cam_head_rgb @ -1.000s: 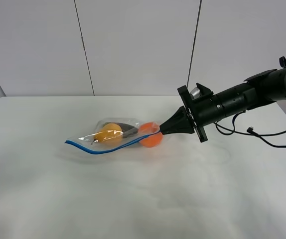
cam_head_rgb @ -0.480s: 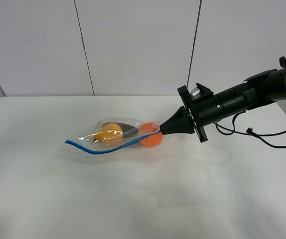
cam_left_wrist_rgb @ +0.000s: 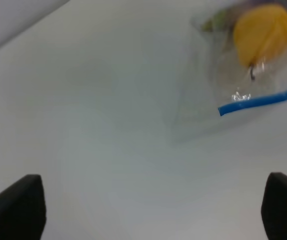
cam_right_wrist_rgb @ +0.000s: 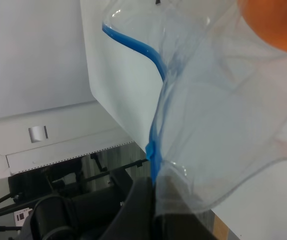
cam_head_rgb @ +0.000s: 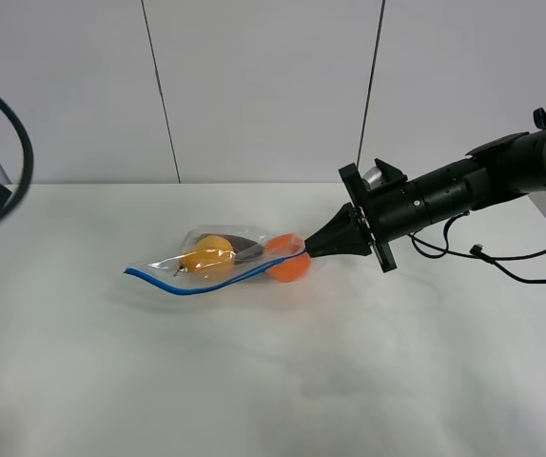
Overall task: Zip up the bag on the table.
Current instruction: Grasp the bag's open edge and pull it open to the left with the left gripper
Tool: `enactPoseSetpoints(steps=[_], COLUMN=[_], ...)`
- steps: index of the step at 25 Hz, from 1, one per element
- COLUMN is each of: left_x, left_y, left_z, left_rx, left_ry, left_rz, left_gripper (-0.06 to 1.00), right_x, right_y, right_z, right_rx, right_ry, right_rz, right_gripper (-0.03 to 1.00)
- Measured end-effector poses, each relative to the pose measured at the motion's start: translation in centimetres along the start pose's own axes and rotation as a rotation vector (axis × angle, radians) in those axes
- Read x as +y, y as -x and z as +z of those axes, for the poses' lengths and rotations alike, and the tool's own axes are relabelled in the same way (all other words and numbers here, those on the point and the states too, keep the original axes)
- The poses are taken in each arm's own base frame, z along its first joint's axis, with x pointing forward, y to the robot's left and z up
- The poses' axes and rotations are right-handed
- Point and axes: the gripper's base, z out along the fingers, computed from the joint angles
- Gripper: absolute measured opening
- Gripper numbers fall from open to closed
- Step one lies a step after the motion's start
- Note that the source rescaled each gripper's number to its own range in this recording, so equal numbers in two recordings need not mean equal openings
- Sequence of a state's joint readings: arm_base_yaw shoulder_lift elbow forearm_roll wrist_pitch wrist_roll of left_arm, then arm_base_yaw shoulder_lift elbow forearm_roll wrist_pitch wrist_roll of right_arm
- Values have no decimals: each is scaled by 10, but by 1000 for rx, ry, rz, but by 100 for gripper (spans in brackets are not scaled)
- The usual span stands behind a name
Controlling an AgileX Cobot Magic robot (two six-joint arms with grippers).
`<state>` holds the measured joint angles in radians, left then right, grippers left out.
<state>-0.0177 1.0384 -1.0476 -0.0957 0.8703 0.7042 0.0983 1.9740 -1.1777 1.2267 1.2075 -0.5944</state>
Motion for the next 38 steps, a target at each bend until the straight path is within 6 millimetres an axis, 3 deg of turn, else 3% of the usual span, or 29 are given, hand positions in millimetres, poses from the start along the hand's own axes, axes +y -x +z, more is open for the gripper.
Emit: enactPoseSetpoints(steps=[3,8,13,22,28,38], left_x=[-4,-27,-74,-160,-192,-218], left_y=[12,37,61,92,92,53], left_z=[19,48,79,110,139,186], left_rx=[-64,-169,-197,-307,-367,-444], left_ry=[-61,-200,-327,-425,-370,-196], left_rz=[140,174,299,402,427,410], left_gripper=[97,96,96,96,96,96], right_x=[0,0,0,0,0,1], right_y=[0,0,0,0,0,1], right_z=[0,0,0,0,0,0], right_rx=[0,0,0,-1,-3,-6], right_ry=[0,0,0,1,5,9], right_rz=[0,0,0,1,3,11], right_gripper=[0,0,0,0,0,0])
